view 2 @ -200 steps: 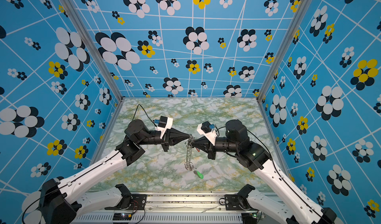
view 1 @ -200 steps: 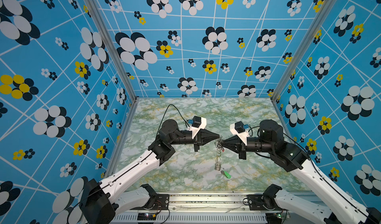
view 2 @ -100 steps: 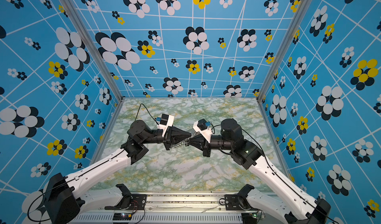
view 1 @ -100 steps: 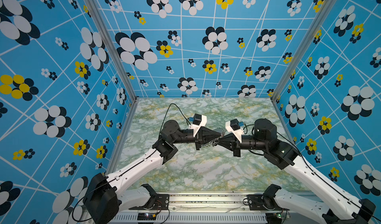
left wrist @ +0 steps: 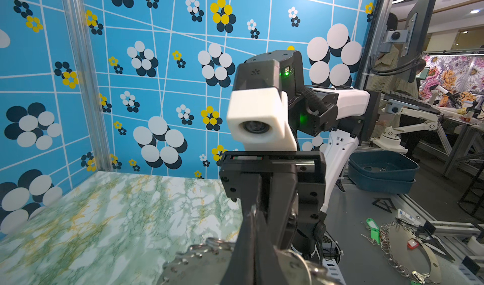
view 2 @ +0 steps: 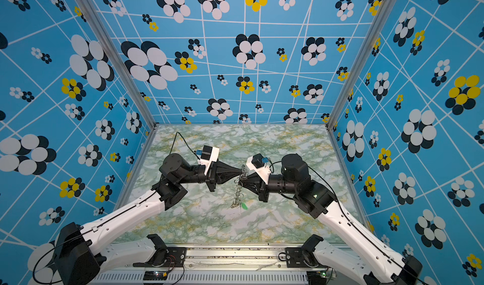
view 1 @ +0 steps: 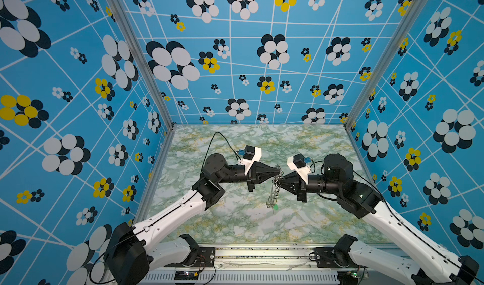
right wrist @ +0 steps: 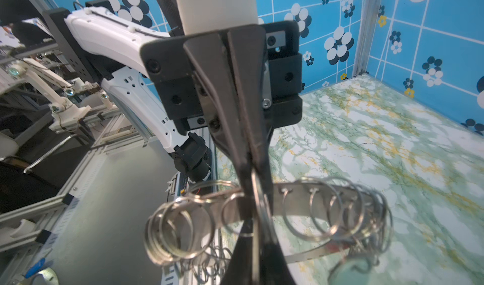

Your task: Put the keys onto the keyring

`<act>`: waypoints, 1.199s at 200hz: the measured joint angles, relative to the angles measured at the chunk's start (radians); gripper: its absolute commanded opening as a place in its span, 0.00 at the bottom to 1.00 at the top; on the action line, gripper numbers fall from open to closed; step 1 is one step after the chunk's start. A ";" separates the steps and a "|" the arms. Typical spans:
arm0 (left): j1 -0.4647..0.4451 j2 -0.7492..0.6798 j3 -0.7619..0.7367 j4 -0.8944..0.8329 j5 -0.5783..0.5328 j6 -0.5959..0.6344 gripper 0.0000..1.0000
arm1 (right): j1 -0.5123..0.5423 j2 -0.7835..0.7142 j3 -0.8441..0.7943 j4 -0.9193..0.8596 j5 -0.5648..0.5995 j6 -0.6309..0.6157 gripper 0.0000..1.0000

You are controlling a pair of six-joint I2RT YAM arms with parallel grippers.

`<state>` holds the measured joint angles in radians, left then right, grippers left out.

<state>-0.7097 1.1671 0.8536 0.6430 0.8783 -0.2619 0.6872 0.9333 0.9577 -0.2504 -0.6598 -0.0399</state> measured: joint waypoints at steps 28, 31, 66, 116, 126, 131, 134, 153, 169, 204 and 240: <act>0.000 -0.007 0.000 -0.007 -0.003 0.011 0.00 | 0.000 -0.017 0.002 -0.023 0.014 -0.009 0.00; 0.000 -0.008 0.000 -0.008 -0.003 0.012 0.00 | 0.000 -0.019 0.003 -0.028 0.017 -0.010 0.00; 0.000 -0.019 -0.002 -0.037 -0.002 0.026 0.00 | 0.000 -0.024 0.045 -0.130 0.057 -0.066 0.00; 0.000 -0.019 -0.002 -0.045 -0.002 0.026 0.00 | 0.001 -0.023 0.126 -0.257 0.134 -0.159 0.00; 0.000 -0.019 -0.002 -0.045 0.002 0.026 0.00 | 0.004 -0.021 0.135 -0.268 0.149 -0.172 0.00; 0.000 -0.019 -0.002 -0.045 0.005 0.026 0.00 | 0.005 -0.019 0.139 -0.272 0.155 -0.179 0.00; 0.000 -0.019 -0.002 -0.045 0.005 0.026 0.00 | 0.005 -0.019 0.141 -0.274 0.159 -0.183 0.00; 0.000 -0.018 -0.002 -0.045 0.009 0.026 0.00 | 0.006 -0.014 0.150 -0.283 0.179 -0.200 0.00; -0.001 -0.014 -0.002 -0.046 0.013 0.026 0.00 | 0.006 -0.008 0.159 -0.293 0.192 -0.212 0.00; -0.002 0.004 -0.002 -0.045 0.016 0.019 0.00 | 0.006 0.008 0.183 -0.320 0.216 -0.235 0.00; -0.002 0.010 -0.001 -0.069 0.016 0.029 0.00 | 0.006 0.013 0.190 -0.333 0.219 -0.238 0.00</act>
<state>-0.7120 1.1774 0.8524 0.5739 0.8940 -0.2329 0.6937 0.9466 1.1473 -0.5838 -0.4404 -0.2783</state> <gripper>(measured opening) 0.048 0.068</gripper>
